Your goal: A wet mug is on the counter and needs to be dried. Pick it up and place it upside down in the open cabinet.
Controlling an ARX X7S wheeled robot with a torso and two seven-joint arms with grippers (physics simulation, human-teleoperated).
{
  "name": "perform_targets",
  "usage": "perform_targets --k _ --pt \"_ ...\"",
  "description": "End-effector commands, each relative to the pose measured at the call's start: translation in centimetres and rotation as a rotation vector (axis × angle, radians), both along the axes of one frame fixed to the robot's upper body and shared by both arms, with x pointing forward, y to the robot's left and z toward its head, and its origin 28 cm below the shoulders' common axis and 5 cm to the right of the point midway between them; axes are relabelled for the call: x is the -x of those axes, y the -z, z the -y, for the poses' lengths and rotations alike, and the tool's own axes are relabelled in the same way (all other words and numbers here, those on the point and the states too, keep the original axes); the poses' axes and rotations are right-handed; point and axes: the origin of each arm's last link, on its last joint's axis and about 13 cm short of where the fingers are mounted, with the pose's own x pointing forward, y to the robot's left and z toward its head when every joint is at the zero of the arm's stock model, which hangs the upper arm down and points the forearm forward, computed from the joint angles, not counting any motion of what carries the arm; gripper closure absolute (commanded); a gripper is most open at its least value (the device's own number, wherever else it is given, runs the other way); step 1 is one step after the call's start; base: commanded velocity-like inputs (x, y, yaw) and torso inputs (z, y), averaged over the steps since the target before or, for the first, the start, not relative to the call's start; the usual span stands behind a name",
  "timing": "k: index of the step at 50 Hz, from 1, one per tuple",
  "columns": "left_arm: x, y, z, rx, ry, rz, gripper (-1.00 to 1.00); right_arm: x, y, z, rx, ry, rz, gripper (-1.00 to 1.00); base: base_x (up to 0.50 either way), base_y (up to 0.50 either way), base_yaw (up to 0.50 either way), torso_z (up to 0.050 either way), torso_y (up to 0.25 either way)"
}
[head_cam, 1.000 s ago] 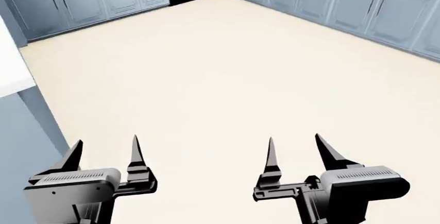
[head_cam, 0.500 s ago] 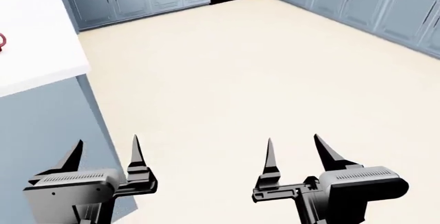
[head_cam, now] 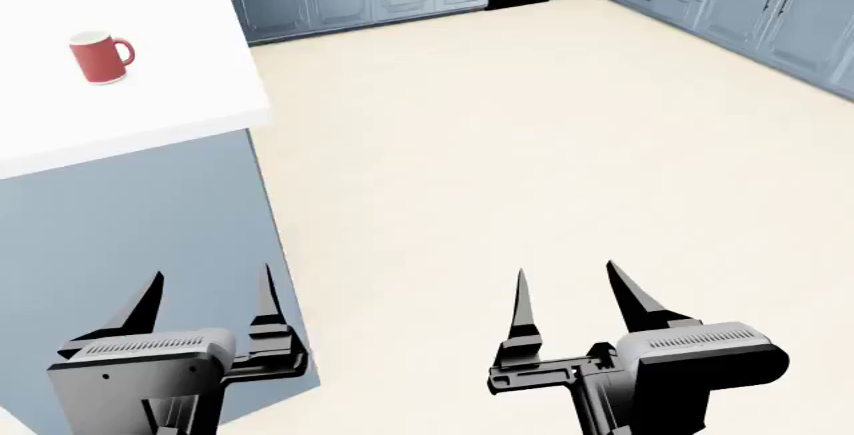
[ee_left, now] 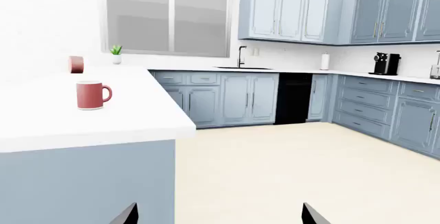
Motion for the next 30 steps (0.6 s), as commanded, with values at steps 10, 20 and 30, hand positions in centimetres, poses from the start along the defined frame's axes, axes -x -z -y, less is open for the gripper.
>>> perform_targets --k 10,20,30 --pt "0.03 0.05 0.02 0.001 0.005 -0.002 -1.0 -0.03 0.05 -0.05 0.001 -0.002 0.0 -1.0 0.0 0.0 0.5 0.0 0.0" --pt "0.0 0.06 0.02 0.001 0.012 -0.008 -1.0 -0.07 0.03 0.0 0.001 0.002 -0.003 -1.0 0.0 0.0 0.5 0.0 0.0" --pt "0.04 -0.22 -0.29 0.019 0.065 -0.043 -1.0 -0.14 -0.15 0.11 0.008 0.025 -0.012 -1.0 0.0 0.0 0.5 0.0 0.0"
